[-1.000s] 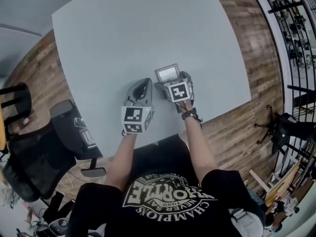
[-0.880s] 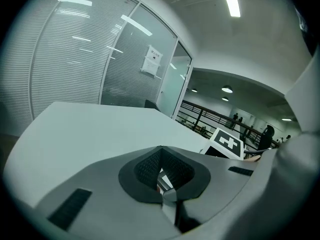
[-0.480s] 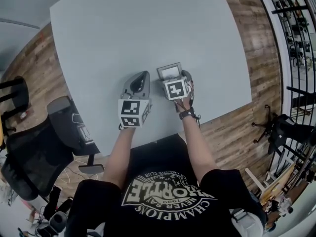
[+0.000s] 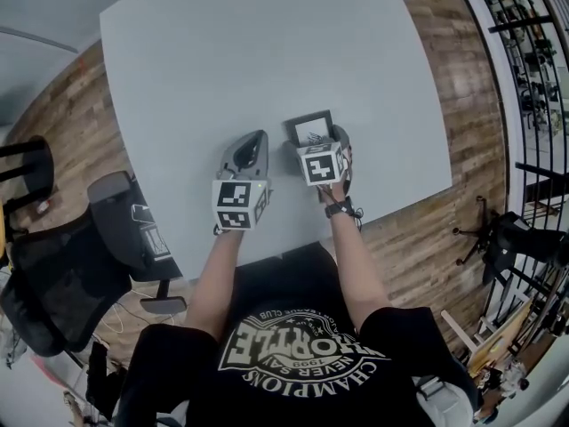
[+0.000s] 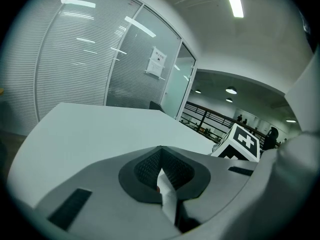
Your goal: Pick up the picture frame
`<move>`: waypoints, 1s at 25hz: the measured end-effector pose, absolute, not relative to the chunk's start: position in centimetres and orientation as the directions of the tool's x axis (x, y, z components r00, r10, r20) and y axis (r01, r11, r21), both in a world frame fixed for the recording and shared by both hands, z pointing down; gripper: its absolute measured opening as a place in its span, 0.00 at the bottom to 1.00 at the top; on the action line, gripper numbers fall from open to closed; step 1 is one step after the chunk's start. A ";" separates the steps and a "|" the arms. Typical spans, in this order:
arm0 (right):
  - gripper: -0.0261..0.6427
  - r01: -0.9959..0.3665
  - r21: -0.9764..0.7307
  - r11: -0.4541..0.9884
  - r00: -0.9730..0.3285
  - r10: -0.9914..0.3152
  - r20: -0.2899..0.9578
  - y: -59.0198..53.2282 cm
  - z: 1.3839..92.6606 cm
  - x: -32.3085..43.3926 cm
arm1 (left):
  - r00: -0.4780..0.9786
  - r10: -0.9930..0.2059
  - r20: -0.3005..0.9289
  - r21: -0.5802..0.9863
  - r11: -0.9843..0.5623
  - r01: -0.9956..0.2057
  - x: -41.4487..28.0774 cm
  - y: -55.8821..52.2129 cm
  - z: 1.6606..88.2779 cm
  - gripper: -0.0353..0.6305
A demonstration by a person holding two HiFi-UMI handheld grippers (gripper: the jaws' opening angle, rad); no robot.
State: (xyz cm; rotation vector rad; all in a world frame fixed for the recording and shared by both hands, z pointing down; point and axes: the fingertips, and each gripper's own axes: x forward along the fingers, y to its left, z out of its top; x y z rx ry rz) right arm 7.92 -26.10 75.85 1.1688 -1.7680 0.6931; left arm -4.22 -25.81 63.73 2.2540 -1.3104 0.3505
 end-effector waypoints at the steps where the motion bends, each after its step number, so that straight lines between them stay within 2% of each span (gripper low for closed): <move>1: 0.85 -0.915 0.021 0.403 -0.174 -0.440 0.881 -26.2 75.2 7.7 | 0.498 -0.738 0.456 0.294 -0.403 -0.867 -4.5 -25.7 63.5 0.06; 14: 0.85 -0.920 0.000 0.392 -0.306 -0.719 0.624 -29.0 61.1 3.2 | 0.392 -0.845 0.363 0.236 -0.324 -0.916 -9.3 -25.1 55.9 0.06; 25: 0.84 -0.900 -0.015 0.436 -0.421 -0.858 0.293 -28.2 42.7 -0.4 | 0.244 -0.949 0.198 0.156 -0.215 -0.964 -14.3 -23.2 43.5 0.06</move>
